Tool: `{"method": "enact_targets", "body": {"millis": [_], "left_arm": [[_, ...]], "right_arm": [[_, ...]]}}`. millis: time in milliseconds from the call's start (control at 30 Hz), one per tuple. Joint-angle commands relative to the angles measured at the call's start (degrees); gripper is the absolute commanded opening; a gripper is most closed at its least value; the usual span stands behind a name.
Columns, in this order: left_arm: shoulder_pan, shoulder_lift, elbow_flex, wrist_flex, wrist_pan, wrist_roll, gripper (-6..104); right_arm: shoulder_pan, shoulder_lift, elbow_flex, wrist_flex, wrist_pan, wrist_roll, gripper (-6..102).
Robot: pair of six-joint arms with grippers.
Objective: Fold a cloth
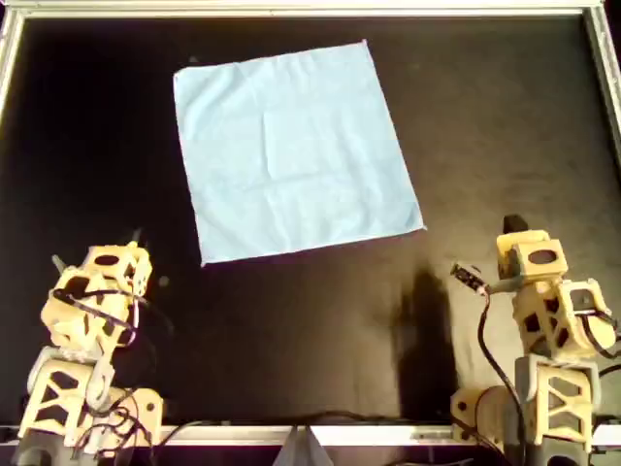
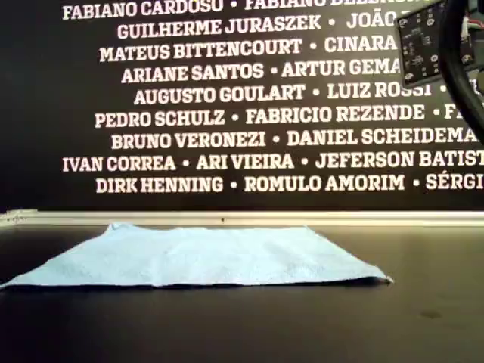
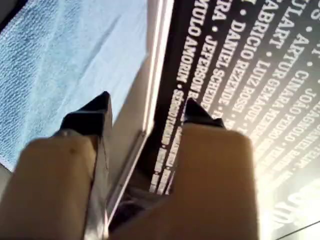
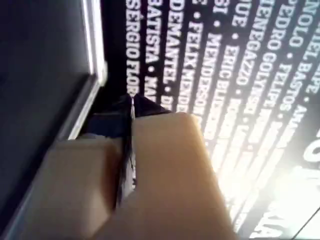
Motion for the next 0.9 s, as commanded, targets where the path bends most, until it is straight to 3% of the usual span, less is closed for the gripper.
{"method": "enact_targets", "body": {"millis": [0, 233, 500, 633, 733, 867], "left_arm": [[0.88, 0.18, -0.88, -0.18, 0.44, -0.26, 50], [0.7, 1.23, -0.88, -0.18, 0.53, -0.35, 51], [0.7, 0.35, -0.88, -0.18, 0.53, -0.35, 52], [0.62, 0.35, -0.88, -0.18, 0.62, -0.35, 52], [-0.97, -0.26, -0.88, -0.09, 0.62, 0.0, 52], [-5.54, -4.92, -0.88, -0.18, 0.53, 0.53, 52]], "right_arm": [[0.09, 2.02, 0.7, -1.67, -0.18, 0.18, -1], [0.26, 2.02, 0.7, -1.93, -0.35, 0.18, 1], [0.18, 2.02, 0.7, -2.46, -0.26, 0.18, 23], [0.26, 1.93, 0.7, -2.37, -0.35, 0.18, 27], [0.79, 1.93, 0.7, -2.55, -0.35, -0.53, 28], [6.77, 1.67, 0.7, -2.46, -0.35, -0.62, 28]]}}
